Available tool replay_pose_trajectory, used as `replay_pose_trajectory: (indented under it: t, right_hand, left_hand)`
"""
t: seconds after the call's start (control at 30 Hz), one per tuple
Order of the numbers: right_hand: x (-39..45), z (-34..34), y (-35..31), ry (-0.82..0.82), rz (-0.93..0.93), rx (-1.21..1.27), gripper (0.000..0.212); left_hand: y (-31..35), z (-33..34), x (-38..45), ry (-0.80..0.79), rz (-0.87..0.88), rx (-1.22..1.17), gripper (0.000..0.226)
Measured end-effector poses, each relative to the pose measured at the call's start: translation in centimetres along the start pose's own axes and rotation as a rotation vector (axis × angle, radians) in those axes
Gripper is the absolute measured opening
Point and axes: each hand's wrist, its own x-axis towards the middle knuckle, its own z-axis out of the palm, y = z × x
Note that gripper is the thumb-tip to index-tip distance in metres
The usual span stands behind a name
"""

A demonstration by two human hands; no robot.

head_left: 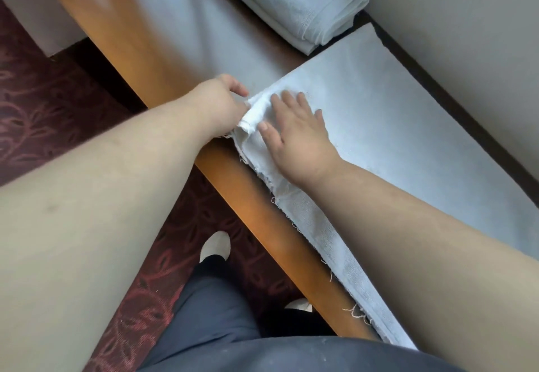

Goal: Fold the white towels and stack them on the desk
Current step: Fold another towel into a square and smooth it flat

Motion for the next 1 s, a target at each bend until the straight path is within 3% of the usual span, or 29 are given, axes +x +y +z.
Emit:
replay_pose_trajectory:
  t: [0.07,0.13,0.2,0.3,0.43,0.53,0.6,0.67,0.73,0.77,0.83,0.9,1.0]
  right_hand:
    - [0.3,-0.2,-0.4,-0.007,-0.021,0.303,0.052]
    - [0.1,-1.1,-0.5,0.188,0.147,0.877,0.053]
    - [-0.4,-1.9,0.3,0.379,0.288,1.045,0.054]
    - [-2.4,-2.1,3.0,0.341,0.201,0.583,0.051]
    - [-5.8,0.3,5.5,-0.037,0.019,-0.281,0.072]
    - [-5.8,0.4,5.5,-0.048,-0.007,-0.298,0.081]
    - [-5.8,-0.5,5.4,-0.023,-0.017,-0.112,0.078]
    - [-7.0,-1.1,5.7,0.083,-0.019,0.068,0.066]
    - [-9.3,-0.8,6.2,0.119,0.017,-0.046,0.06]
    - [-10.6,-0.3,6.3,0.072,0.067,-0.141,0.062]
    - [-13.2,0.9,6.4,-0.034,0.143,-0.301,0.071]
    - [-14.9,1.7,6.7,-0.078,0.137,-0.365,0.078]
    - [-15.8,0.7,7.3,-0.122,0.043,-0.174,0.079]
  left_hand:
    - [-0.2,0.4,-0.6,0.151,-0.025,-0.045,0.037]
    - [-0.5,1.2,-1.4,0.258,0.09,0.07,0.058]
    - [-1.0,2.1,-2.0,0.177,0.141,0.313,0.064]
    - [-1.5,1.9,-1.2,0.082,0.147,0.42,0.042]
    - [-1.0,0.7,0.5,0.142,0.153,0.514,0.039]
    - [-1.1,1.0,0.5,0.14,0.142,0.596,0.024]
    - [-1.1,1.7,-0.8,0.264,0.145,0.569,0.046]
    - [0.1,3.5,-2.5,0.441,0.42,0.538,0.065]
    - [1.3,6.1,-4.2,0.232,0.787,0.577,0.059]
    - [1.5,7.3,-4.7,0.066,0.848,0.631,0.055]
    - [1.2,8.8,-5.2,-0.145,0.718,0.773,0.055]
    - [0.6,9.1,-5.0,-0.181,0.603,0.864,0.059]
    - [1.7,8.0,-4.5,-0.261,0.473,0.867,0.067]
